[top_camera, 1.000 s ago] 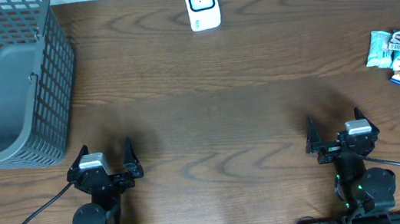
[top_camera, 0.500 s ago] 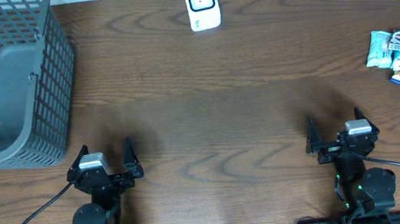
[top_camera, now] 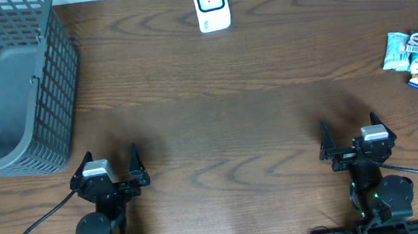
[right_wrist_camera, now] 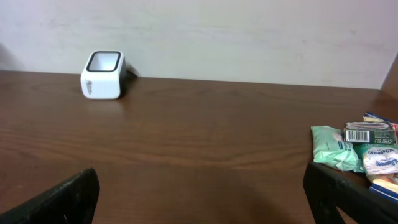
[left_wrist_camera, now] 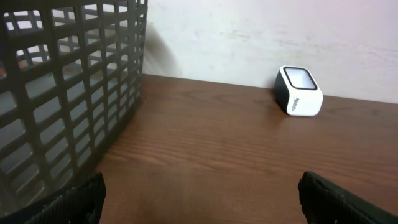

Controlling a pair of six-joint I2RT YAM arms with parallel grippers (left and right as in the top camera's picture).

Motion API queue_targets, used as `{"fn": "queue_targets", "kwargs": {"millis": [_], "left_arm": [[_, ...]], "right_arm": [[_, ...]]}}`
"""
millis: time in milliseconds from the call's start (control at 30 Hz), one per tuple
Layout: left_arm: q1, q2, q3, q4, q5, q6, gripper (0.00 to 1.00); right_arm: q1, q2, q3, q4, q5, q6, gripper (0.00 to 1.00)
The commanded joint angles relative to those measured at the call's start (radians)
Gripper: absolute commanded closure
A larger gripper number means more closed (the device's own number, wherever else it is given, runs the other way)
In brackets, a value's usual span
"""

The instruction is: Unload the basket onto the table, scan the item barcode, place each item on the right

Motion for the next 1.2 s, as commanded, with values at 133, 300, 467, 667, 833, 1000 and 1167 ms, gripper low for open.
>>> {"fn": "queue_targets", "kwargs": {"millis": [133, 300, 467, 667, 833, 1000, 1167], "left_arm": [[0.005, -0.008, -0.012, -0.047, -0.049, 0.038, 0.02], [0.005, -0.008, -0.012, -0.046, -0.067, 0.07, 0.02], [0.005, -0.008, -0.012, -0.049, -0.035, 0.103, 0.02], [0.005, -0.008, -0.012, -0.05, -0.031, 0.12, 0.02], [0.005, -0.007, -0.012, -0.049, -0.032, 0.114, 0.02], [0.005, -0.006, -0.012, -0.049, -0.032, 0.114, 0.02], [0.005, -0.006, -0.012, -0.049, -0.032, 0.114, 0.02]], "right_arm": [[0.002, -0.007, -0.002, -0.004, 0.001, 0.017, 0.01], [0.002, -0.007, -0.002, -0.004, 0.001, 0.017, 0.01], [0.002, -0.007, -0.002, -0.004, 0.001, 0.017, 0.01], [0.002, -0.007, -0.002, -0.004, 0.001, 0.017, 0.01], [0.002, -0.007, -0.002, -0.004, 0.001, 0.017, 0.01], [0.002, -0.007, -0.002, -0.004, 0.001, 0.017, 0.01], [0.002, -0.007, -0.002, -0.004, 0.001, 0.017, 0.01]]}}
